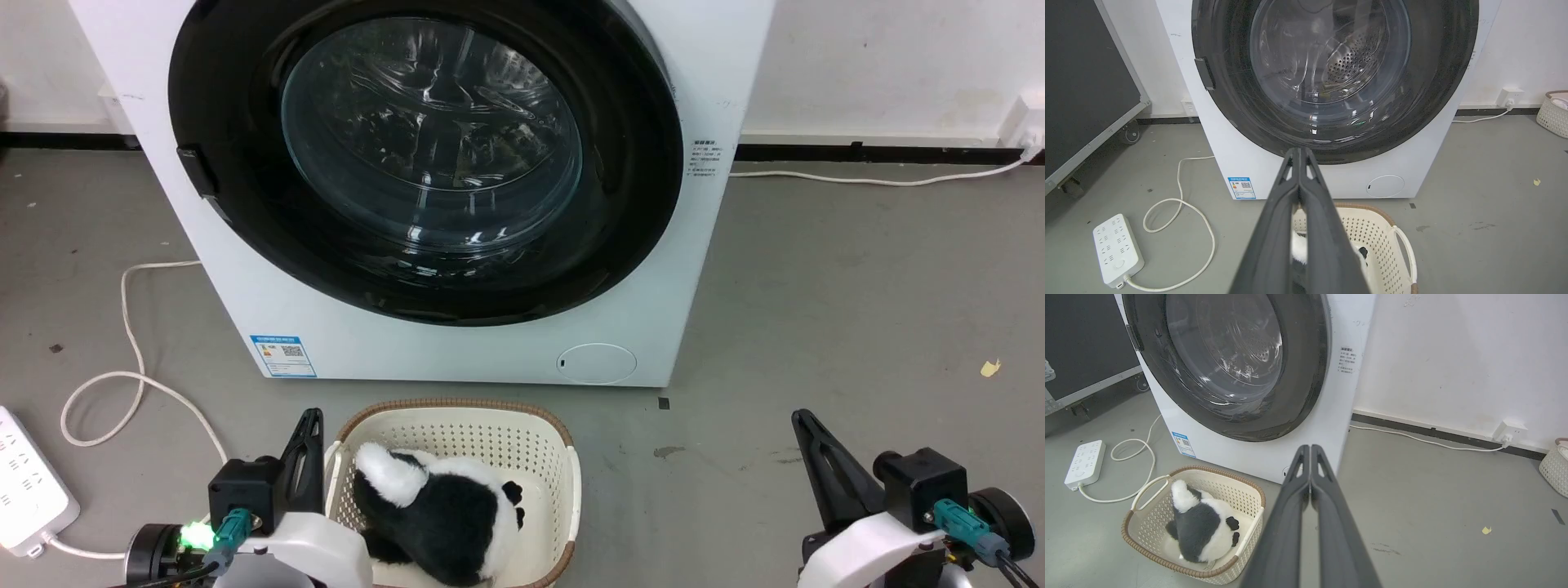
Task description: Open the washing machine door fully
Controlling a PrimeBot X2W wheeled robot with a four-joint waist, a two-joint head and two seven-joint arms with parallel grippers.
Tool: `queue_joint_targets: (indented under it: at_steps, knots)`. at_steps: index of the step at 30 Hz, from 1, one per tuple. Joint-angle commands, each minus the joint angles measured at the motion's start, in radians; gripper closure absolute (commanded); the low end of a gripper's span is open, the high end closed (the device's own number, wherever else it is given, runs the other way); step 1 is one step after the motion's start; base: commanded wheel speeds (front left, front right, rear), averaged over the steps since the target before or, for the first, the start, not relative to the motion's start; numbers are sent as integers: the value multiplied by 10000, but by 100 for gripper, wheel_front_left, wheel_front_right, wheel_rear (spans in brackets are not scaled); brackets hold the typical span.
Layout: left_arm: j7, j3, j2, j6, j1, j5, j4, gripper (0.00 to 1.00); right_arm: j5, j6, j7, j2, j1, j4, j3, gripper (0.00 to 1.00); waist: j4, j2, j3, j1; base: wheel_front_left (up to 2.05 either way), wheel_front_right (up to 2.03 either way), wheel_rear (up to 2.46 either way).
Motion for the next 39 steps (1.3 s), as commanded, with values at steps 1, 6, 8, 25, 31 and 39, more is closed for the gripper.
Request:
queue_joint_targets:
  at_steps: [1, 6, 8, 25, 31, 39]
  knots:
    - [3, -7, 12, 20, -41, 89, -41, 100, -62, -9, 14, 47, -119, 24, -11, 100, 0, 0, 0, 0, 0, 0, 0]
    - [3, -7, 12, 20, -41, 89, -41, 100, -62, -9, 14, 47, -119, 24, -11, 100, 0, 0, 0, 0, 0, 0, 0]
    - [3, -7, 12, 20, -41, 89, -41, 100, -62, -9, 14, 47, -119, 24, -11, 100, 0, 0, 0, 0, 0, 0, 0]
    - [3, -7, 12, 20, -41, 89, -41, 100, -62, -9, 14, 47, -119, 24, -11, 100, 0, 0, 0, 0, 0, 0, 0]
    - [3, -7, 12, 20, -41, 89, -41, 100, -62, -9, 14, 47, -119, 24, -11, 100, 0, 0, 0, 0, 0, 0, 0]
    - [-83, -53, -1, 34, -21, -47, 35, 0, 97, 0, -85, 2, 12, -4, -46, 0, -5, 0, 7, 0, 0, 0, 0]
